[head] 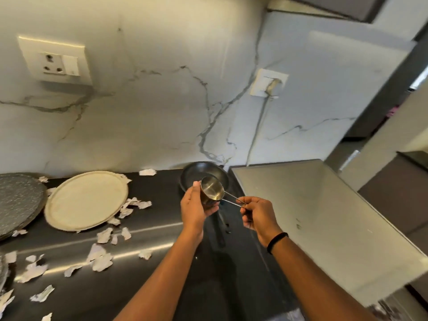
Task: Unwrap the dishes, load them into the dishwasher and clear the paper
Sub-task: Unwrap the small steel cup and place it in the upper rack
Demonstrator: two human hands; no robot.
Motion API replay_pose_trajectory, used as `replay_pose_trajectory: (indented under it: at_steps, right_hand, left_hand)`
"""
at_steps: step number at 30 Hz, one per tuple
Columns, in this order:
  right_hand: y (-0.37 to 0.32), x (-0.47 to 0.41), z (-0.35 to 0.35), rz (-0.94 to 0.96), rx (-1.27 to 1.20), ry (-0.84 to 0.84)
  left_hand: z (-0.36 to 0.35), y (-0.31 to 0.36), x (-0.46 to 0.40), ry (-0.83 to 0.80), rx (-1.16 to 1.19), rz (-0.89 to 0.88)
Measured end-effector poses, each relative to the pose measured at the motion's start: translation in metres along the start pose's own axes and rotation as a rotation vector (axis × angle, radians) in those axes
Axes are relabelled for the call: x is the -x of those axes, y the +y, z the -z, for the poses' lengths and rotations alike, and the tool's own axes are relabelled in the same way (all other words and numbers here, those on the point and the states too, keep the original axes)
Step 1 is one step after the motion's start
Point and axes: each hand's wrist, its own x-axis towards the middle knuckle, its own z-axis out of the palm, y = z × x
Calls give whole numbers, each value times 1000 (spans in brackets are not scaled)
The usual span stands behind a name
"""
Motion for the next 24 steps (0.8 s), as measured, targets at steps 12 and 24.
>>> replay_pose_trajectory:
  at_steps: [12,24]
  right_hand:
    - [67,107,236,-34,-176,330]
    - [193,203,382,-143,-644,655]
  left_hand:
    - [-150,-119,143,-274,-206,231]
    - [-213,-269,280,-554,-510,377]
